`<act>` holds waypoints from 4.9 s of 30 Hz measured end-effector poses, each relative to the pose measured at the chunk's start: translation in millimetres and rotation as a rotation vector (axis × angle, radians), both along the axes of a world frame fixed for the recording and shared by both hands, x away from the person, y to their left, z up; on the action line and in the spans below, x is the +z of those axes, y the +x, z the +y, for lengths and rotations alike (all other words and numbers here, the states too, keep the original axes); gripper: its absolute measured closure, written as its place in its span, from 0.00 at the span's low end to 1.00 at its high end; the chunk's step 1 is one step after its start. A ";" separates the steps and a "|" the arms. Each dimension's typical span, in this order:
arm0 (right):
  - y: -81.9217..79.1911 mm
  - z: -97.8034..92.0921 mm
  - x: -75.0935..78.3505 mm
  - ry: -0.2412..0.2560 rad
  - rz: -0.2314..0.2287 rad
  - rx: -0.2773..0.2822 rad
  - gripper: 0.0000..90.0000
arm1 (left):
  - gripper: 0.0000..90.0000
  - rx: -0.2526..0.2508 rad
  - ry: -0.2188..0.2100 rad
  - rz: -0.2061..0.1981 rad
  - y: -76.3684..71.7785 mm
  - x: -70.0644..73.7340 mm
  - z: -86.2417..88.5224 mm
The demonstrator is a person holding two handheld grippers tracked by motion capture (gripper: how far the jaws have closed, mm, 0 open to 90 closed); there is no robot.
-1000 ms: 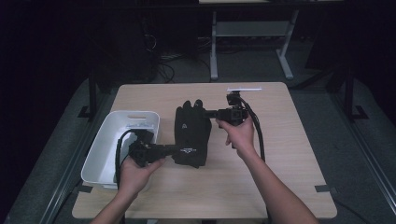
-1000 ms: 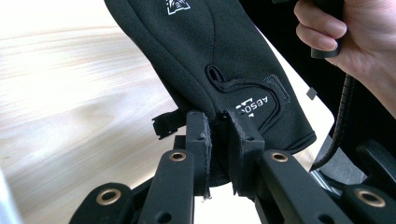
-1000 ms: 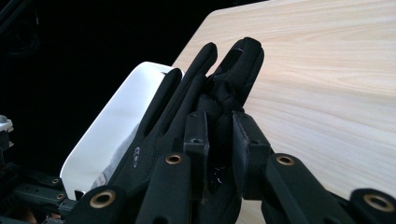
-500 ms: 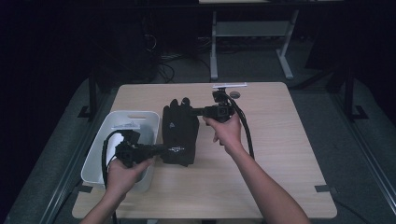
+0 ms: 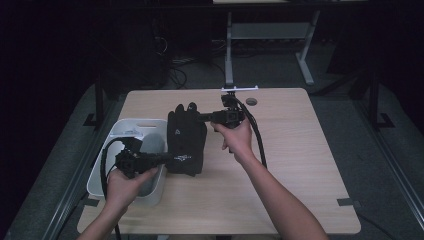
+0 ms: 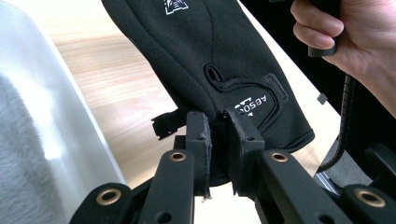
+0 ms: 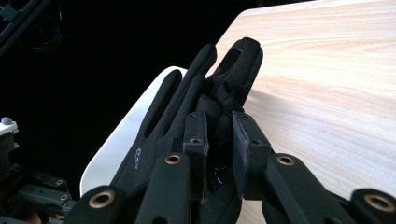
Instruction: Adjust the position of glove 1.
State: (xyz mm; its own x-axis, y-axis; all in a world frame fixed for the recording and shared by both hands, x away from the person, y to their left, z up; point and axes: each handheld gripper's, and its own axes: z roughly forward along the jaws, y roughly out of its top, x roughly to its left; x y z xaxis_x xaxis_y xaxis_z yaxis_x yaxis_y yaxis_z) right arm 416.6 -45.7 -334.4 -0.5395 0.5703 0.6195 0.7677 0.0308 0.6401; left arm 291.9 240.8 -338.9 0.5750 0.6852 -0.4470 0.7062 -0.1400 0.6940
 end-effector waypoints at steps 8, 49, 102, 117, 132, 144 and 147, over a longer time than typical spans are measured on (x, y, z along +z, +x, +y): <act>3.2 15.7 3.7 0.003 -0.011 0.015 0.85 | 0.89 0.023 -0.006 -0.001 -1.8 1.8 13.5; 16.2 135.9 1.8 -0.089 -0.015 0.180 0.85 | 0.90 0.181 -0.011 0.036 -23.4 -4.4 116.3; 16.9 206.7 -55.0 -0.284 0.000 0.285 0.96 | 0.77 0.178 -0.020 0.217 -24.9 -55.7 140.7; 12.7 189.2 -38.5 -0.287 -0.042 0.257 0.96 | 0.67 0.197 -0.024 0.216 -24.2 -54.5 137.4; 20.5 162.6 -39.7 -0.155 0.030 0.253 0.73 | 0.62 0.224 -0.014 0.146 -22.9 -35.6 139.3; 22.1 128.1 -35.7 -0.045 0.057 0.241 0.61 | 0.55 0.194 -0.026 0.106 -18.1 -18.7 120.9; 21.1 120.5 -33.4 -0.040 0.049 0.235 0.60 | 0.53 0.171 -0.023 0.100 -16.1 -17.2 116.1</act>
